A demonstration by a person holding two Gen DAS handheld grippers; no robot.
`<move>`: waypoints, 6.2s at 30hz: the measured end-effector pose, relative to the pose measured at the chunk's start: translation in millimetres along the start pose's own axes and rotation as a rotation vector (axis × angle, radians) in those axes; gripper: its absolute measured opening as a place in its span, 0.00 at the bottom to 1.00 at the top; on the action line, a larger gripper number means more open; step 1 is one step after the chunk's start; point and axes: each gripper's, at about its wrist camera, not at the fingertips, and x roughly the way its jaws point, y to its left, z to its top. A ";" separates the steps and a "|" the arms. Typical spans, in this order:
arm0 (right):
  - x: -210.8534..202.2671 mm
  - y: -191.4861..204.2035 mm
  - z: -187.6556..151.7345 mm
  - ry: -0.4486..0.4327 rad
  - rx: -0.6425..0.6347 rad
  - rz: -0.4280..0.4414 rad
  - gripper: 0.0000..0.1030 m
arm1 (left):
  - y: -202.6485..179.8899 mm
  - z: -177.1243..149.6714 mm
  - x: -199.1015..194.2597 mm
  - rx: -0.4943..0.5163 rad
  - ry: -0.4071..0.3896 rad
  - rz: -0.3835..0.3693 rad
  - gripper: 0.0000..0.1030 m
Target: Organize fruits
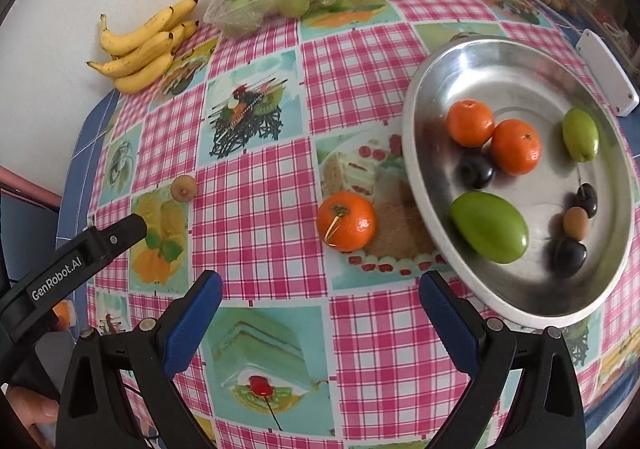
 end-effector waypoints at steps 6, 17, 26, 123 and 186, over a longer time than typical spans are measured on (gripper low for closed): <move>12.5 2.2 -1.0 0.013 -0.005 -0.019 0.96 | -4.1 1.4 2.1 0.010 0.003 -0.013 1.00; 25.1 -0.2 2.2 0.005 0.007 -0.046 0.82 | -8.4 7.6 12.5 0.006 -0.002 -0.032 1.00; 28.4 -3.9 8.0 -0.009 0.022 -0.060 0.69 | -15.9 16.1 17.7 -0.017 -0.031 -0.063 1.00; -41.6 -147.3 16.9 -0.094 0.188 -0.069 0.38 | -202.3 -26.5 -9.6 0.198 -0.008 -0.342 0.28; -72.7 -121.5 -63.7 -0.156 0.024 -0.142 0.95 | -90.5 -133.3 -36.9 0.137 -0.055 0.170 1.00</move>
